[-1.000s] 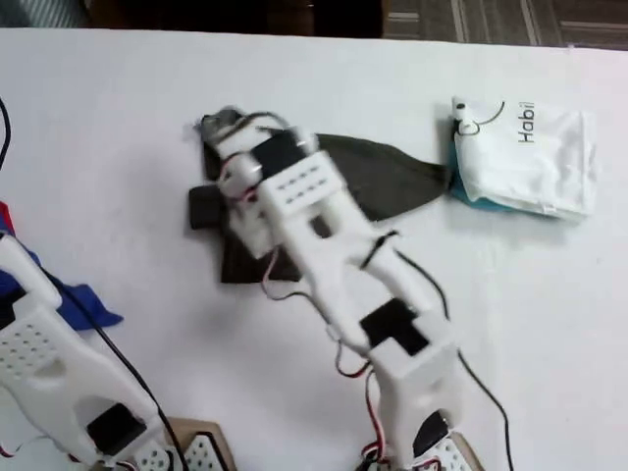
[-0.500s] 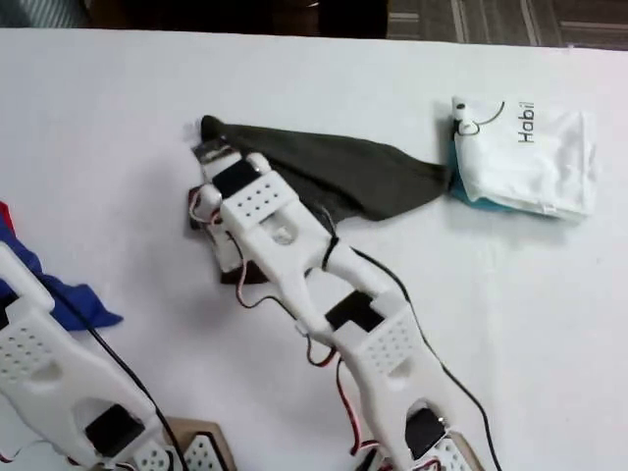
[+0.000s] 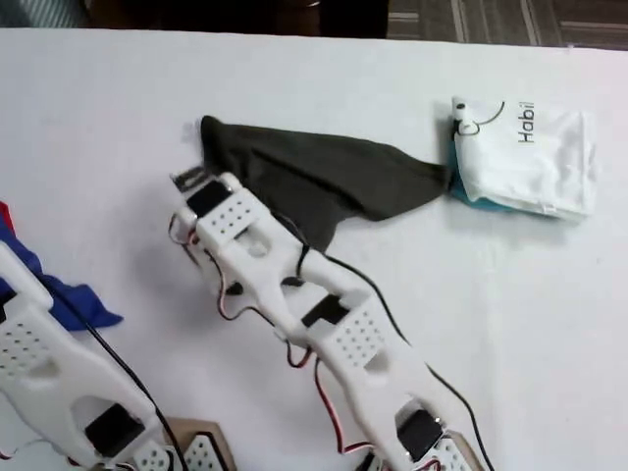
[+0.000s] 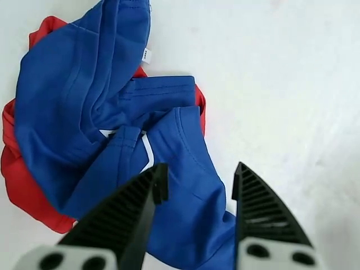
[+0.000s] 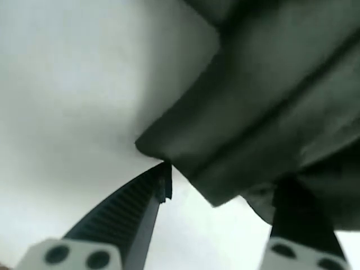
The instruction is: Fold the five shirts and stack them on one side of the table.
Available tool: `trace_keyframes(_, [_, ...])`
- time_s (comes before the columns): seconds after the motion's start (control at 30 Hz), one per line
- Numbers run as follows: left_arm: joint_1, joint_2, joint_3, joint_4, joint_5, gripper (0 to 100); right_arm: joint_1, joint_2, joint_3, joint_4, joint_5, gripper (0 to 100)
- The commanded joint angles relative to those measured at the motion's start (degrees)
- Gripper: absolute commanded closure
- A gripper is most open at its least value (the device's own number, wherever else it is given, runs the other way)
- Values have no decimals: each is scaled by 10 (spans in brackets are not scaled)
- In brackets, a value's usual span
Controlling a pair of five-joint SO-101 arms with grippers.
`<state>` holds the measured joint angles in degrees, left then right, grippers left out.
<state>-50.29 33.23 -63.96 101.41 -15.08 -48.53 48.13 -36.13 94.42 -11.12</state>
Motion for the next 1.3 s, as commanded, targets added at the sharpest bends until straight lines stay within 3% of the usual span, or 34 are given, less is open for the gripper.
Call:
trace_keyframes(0.0, [-6, -8, -22, 4, -4, 790, 0, 7, -25, 8, -5, 721])
trace_keyframes(0.2, [-6, -8, -22, 4, -4, 790, 38, -7, -42, 9, 3, 974])
trace_keyframes(0.23, [-6, -8, -22, 4, -4, 790, 47, -10, -47, 9, 20, 981])
trace_keyframes(0.33, [-5, -8, -22, 4, -4, 790, 70, -22, -69, 32, 63, 937])
trace_keyframes(0.67, [-4, -8, -22, 4, -3, 790, 134, -38, -92, 61, 66, 771])
trace_keyframes(0.97, [-4, -8, -22, 4, -3, 790, 129, -39, -92, 62, 67, 769])
trace_keyframes(1.27, [-5, -8, -22, 5, -4, 790, 75, -108, -92, 65, 131, 769])
